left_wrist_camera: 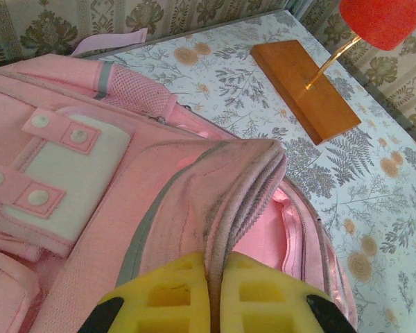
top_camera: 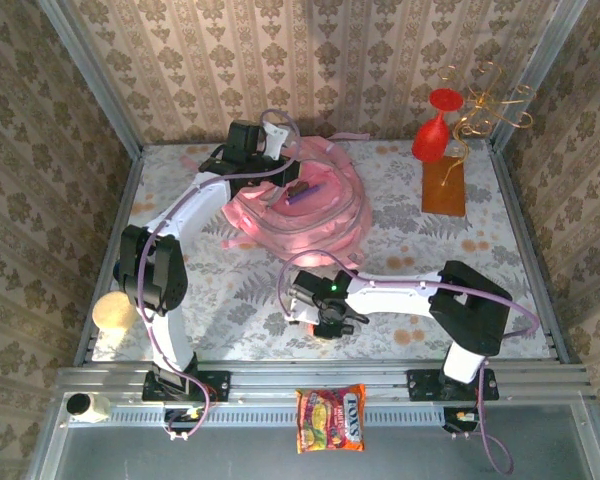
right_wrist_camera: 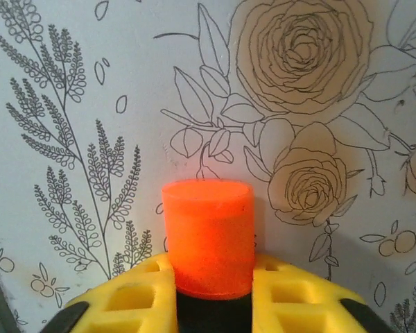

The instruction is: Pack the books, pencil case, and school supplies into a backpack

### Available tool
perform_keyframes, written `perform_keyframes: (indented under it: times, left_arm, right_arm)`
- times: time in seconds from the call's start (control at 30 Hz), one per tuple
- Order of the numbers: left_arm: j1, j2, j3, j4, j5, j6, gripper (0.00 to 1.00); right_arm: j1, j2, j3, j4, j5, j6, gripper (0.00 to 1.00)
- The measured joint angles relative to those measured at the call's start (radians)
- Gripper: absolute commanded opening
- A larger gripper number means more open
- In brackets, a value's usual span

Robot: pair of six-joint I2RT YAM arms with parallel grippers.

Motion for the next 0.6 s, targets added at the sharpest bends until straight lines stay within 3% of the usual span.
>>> perform_keyframes:
  times: [0.13, 0.27, 0.4, 0.6]
  left_arm:
    - [-0.001, -0.002, -0.002, 0.000, 0.000, 0.000, 0.00]
    - [-0.006, -0.011, -0.012, 0.002, -0.004, 0.000, 0.00]
    - [-0.017, -0.015, -0.019, 0.004, -0.012, -0.005, 0.00]
    - [-0.046, -0.017, -0.024, 0.011, -0.035, -0.029, 0.00]
  right_arm:
    - [-0.065, -0.043, -0.006, 0.067, -0.021, 0.049, 0.16]
    - [-0.231, -0.226, -0.055, 0.286, -0.100, 0.226, 0.18]
    - [-0.420, -0.330, -0.068, 0.612, -0.121, 0.565, 0.19]
    - [-0.550, -0.137, -0.040, 0.958, -0.091, 1.140, 0.17]
